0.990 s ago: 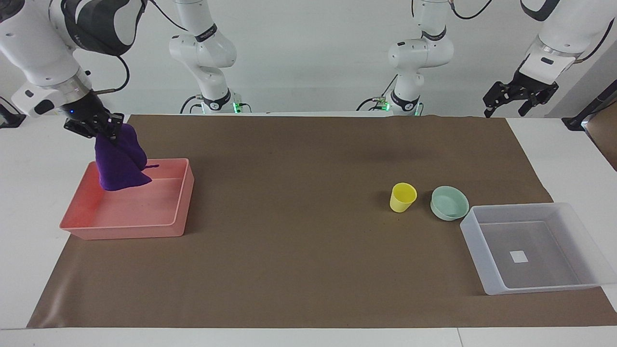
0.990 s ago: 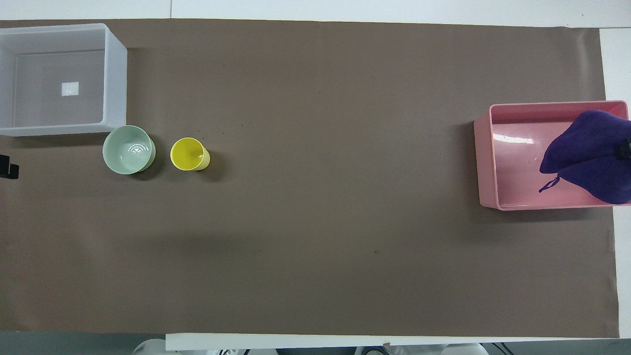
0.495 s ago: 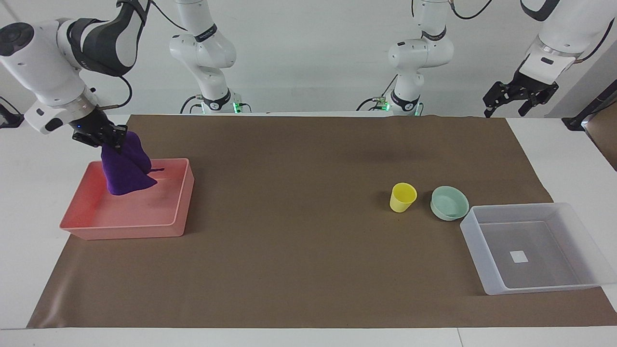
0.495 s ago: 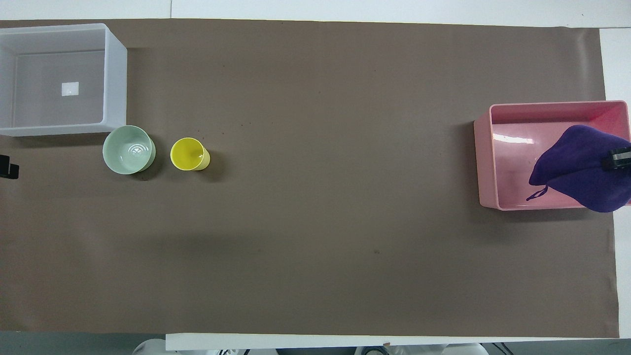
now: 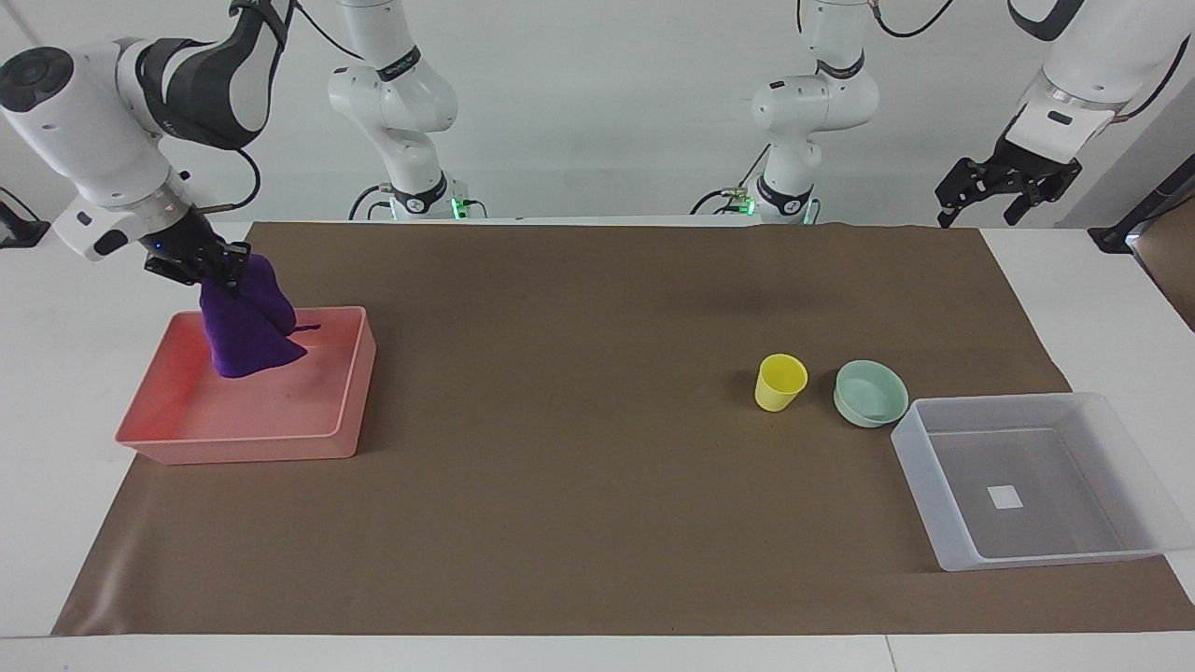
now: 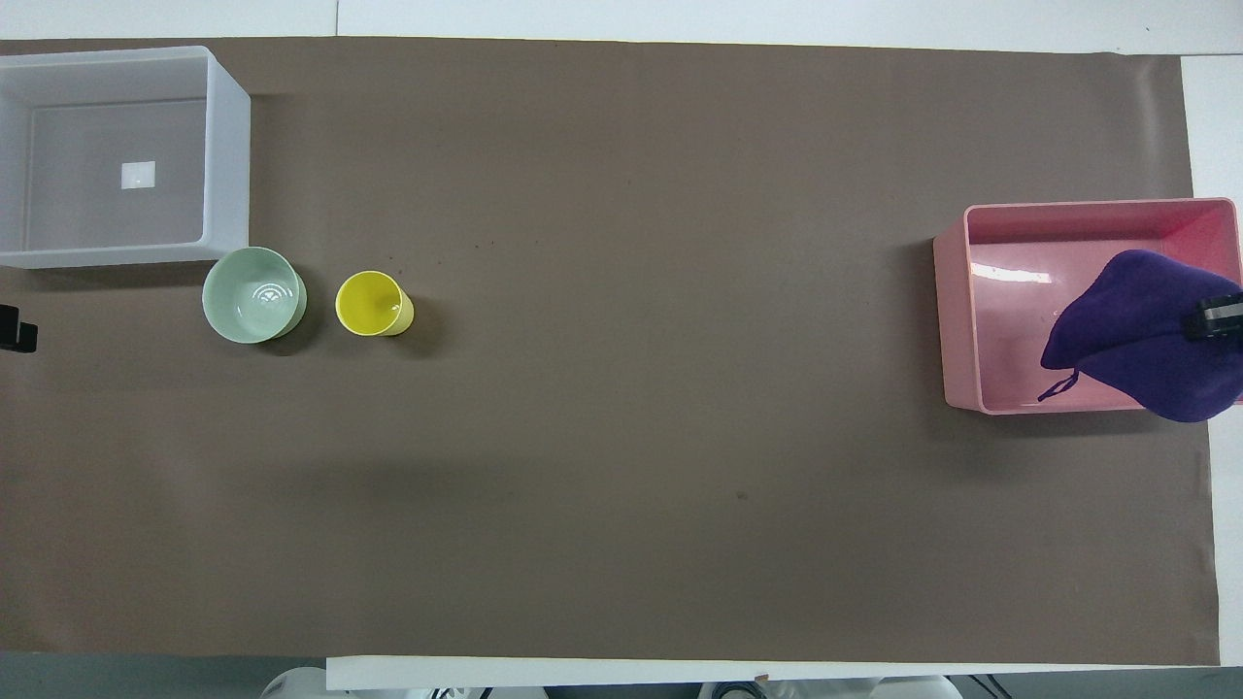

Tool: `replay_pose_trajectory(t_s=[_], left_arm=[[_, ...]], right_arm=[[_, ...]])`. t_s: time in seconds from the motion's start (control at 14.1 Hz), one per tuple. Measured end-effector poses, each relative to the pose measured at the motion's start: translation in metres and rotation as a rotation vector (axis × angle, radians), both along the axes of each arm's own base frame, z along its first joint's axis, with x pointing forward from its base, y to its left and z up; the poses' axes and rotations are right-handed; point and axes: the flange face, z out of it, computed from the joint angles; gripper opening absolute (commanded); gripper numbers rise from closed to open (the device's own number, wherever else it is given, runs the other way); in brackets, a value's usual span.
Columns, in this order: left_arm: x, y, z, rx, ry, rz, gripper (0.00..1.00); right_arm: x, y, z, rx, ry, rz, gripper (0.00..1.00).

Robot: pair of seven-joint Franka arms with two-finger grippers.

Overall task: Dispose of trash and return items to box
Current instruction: 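Lower the purple cloth into the pink box and open the right gripper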

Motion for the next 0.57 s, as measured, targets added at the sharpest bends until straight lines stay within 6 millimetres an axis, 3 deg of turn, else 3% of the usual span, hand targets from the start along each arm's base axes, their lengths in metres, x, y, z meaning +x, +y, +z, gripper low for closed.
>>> replay_pose_trajectory(t_s=[0.07,0.21,0.35,0.57], left_arm=[[0.0,0.0,0.0,0.0,0.0,0.0,1.0],[0.0,0.0,0.0,0.0,0.0,0.0,1.0],[0.0,0.0,0.0,0.0,0.0,0.0,1.0],[0.0,0.0,0.0,0.0,0.0,0.0,1.0]], right_arm=[[-0.001,-0.004,-0.002,0.0,0.0,-0.007,0.04],[-0.001,-0.008,-0.007,-0.002,-0.011,-0.002,0.25],[-0.001,-0.007,-0.013,-0.002,-0.01,0.005,1.0],[0.001,-0.004,-0.013,-0.003,-0.013,0.01,1.0]])
